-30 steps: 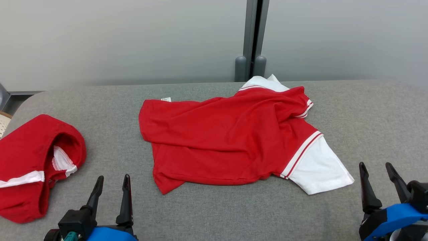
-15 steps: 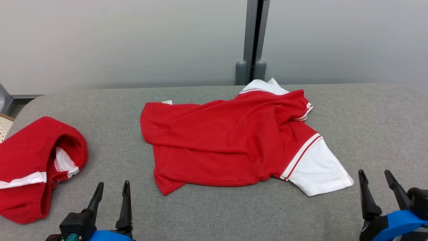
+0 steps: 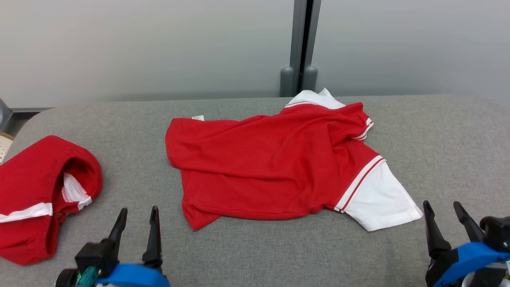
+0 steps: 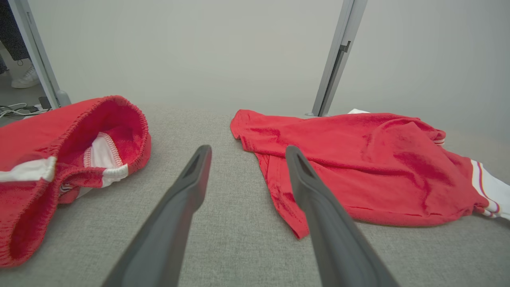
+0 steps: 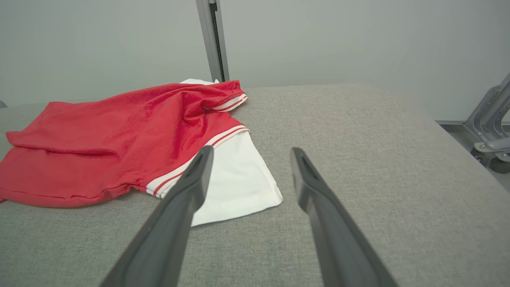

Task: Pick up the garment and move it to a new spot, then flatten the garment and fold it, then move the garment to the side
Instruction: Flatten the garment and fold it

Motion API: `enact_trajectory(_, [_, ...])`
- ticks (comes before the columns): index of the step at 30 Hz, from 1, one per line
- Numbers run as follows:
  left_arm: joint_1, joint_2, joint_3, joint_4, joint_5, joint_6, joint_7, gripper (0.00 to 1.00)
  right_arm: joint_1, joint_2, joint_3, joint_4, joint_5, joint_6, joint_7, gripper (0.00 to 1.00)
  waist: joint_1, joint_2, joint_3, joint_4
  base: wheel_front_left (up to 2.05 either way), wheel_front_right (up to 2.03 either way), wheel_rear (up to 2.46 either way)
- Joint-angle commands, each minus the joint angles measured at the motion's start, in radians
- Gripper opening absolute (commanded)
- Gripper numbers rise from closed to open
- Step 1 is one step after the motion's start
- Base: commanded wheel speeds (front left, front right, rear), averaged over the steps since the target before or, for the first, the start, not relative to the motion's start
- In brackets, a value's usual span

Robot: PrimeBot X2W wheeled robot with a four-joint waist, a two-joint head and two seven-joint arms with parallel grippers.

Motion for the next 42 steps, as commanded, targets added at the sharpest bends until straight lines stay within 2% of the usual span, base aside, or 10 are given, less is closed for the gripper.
enact_trajectory(1, [-0.041,-0.001,-0.009,0.000,0.000,-0.006,0.009,1.00,-0.027,-0.001,-0.002,0.011,0.003,0.000,0.016,1.00,0.0001,0.0000,0.010,0.000,0.00,0.00,0.00])
enact_trajectory(10, [-0.228,-0.028,-0.096,0.194,0.008,-0.064,0.172,1.00,-0.194,-0.007,-0.012,0.171,-0.065,0.000,0.222,1.00,0.0001,0.0000,0.076,-0.016,0.00,0.00,0.00])
enact_trajectory(16, [-0.342,-0.037,-0.116,0.337,0.025,-0.040,0.272,1.00,-0.307,-0.027,-0.024,0.280,-0.103,0.000,0.319,1.00,0.0001,0.0000,0.125,-0.029,0.00,0.00,0.00])
enact_trajectory(23, [-0.419,-0.040,-0.121,0.458,0.039,-0.005,0.302,1.00,-0.381,-0.030,-0.018,0.362,-0.116,0.000,0.314,1.00,0.0001,0.0000,0.169,-0.027,0.00,0.00,0.00])
enact_trajectory(28, [-0.438,-0.045,-0.143,0.505,0.032,-0.045,0.307,1.00,-0.396,-0.023,-0.010,0.396,-0.094,0.000,0.300,1.00,0.0001,0.0000,0.181,-0.028,0.00,0.00,0.00])
enact_trajectory(36, [-0.413,-0.061,-0.144,0.465,0.003,-0.066,0.281,1.00,-0.354,-0.022,-0.036,0.386,-0.079,0.000,0.302,1.00,0.0001,0.0000,0.169,-0.026,0.00,0.00,0.00])
enact_trajectory(42, [-0.393,-0.059,-0.152,0.426,-0.006,-0.056,0.301,1.00,-0.349,-0.026,-0.020,0.392,-0.064,0.000,0.313,1.00,0.0001,0.0000,0.169,-0.029,0.00,0.00,0.00])
